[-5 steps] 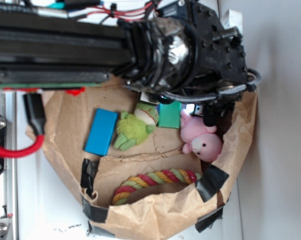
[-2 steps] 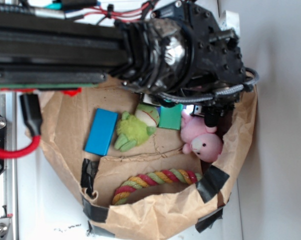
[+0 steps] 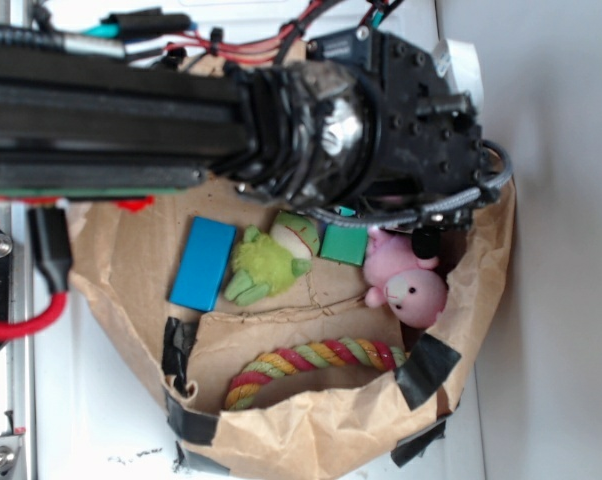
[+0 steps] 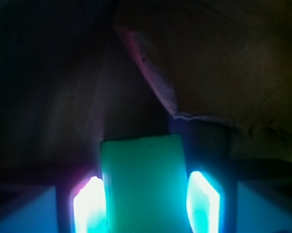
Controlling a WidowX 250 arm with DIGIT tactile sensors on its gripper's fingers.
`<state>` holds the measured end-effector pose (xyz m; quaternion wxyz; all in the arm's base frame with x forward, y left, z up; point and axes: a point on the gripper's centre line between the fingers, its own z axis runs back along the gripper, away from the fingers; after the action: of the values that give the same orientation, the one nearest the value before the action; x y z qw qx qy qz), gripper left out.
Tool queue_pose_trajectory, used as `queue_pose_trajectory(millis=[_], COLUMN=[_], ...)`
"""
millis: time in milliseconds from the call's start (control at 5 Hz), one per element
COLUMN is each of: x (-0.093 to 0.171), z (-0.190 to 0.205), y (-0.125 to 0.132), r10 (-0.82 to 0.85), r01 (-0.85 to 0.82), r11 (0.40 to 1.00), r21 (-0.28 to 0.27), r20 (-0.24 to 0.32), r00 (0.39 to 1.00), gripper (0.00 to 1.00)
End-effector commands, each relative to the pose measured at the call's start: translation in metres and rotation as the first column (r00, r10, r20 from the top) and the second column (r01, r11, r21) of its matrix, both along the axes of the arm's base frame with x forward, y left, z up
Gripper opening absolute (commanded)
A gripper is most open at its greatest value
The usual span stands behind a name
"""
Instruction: Grab the green block.
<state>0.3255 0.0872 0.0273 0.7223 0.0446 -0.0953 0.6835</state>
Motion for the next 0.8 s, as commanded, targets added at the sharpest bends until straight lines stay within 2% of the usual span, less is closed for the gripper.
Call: queue_pose_trajectory(millis=[0, 200, 400, 600], x=[-0.004, -0.008, -0.018, -0.033], z=[0.006, 0.017, 0.047, 0.086], y=[0.007, 0.011, 0.017, 0.004], r10=[0.068, 0.041, -0.054, -0.295], r01=[-0.071, -0.046, 0.051, 0.288], r11=[0.996, 0.996, 0.997, 0.952], r21=[0.053, 0.081, 0.057, 0.101], r20=[0.05, 0.063, 0.065, 0.069], r00=[0.996, 0.997, 0.996, 0.953], gripper=[0.0, 0.0, 0.0, 0.0])
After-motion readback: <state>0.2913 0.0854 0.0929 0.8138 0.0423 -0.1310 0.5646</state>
